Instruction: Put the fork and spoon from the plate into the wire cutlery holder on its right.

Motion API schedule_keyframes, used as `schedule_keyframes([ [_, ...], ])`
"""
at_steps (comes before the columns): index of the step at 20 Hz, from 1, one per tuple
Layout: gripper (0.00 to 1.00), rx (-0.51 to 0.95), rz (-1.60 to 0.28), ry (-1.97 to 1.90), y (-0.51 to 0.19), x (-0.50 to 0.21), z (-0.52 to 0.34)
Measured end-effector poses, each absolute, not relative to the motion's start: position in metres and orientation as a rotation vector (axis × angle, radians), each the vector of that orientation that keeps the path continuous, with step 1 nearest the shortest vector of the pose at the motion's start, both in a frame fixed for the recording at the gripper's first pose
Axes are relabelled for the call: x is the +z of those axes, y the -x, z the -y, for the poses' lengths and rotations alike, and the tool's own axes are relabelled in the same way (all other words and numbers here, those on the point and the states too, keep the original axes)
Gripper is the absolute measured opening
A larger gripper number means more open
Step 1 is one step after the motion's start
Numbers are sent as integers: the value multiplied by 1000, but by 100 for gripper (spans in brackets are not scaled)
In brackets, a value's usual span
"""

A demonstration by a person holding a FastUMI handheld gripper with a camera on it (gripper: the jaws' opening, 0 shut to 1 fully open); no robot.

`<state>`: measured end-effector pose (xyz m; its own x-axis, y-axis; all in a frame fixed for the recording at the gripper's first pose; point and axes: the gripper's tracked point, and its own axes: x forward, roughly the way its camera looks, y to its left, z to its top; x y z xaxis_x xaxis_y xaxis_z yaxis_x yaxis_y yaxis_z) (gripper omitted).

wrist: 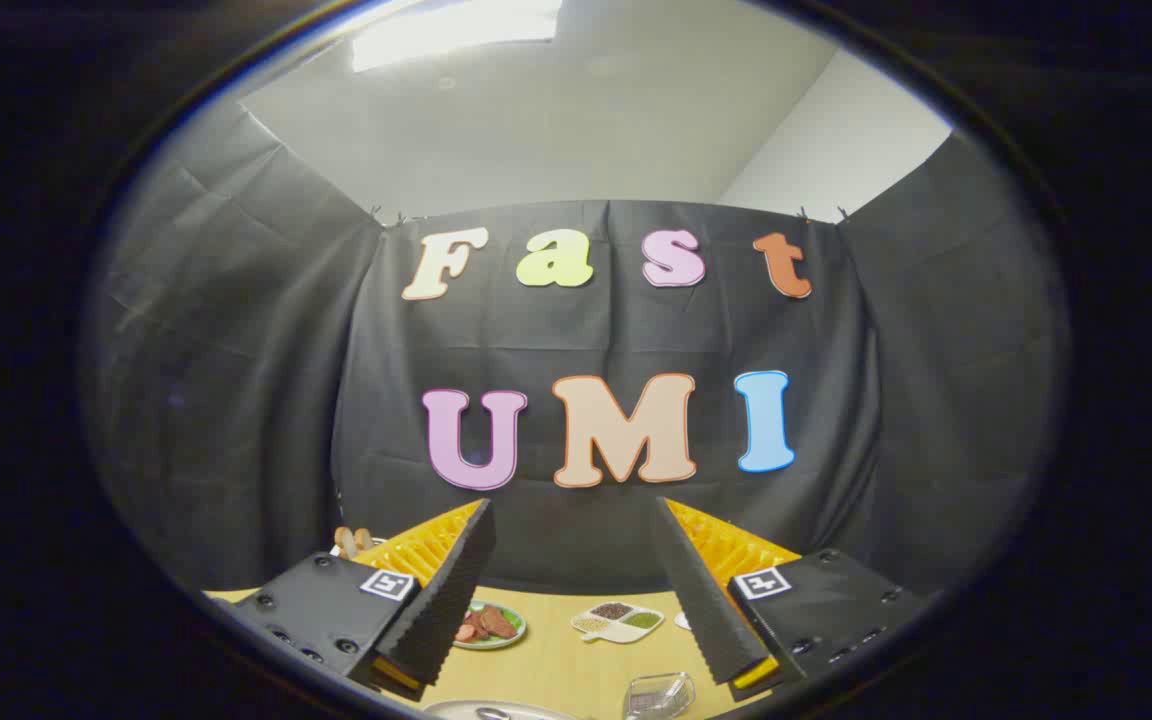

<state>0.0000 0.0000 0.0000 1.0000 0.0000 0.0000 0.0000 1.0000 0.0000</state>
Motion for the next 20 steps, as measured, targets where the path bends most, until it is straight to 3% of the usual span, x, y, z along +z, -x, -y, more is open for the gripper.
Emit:
schedule_keyframes([
  [20,99,38,-49,23,-7,-16,-12],
])
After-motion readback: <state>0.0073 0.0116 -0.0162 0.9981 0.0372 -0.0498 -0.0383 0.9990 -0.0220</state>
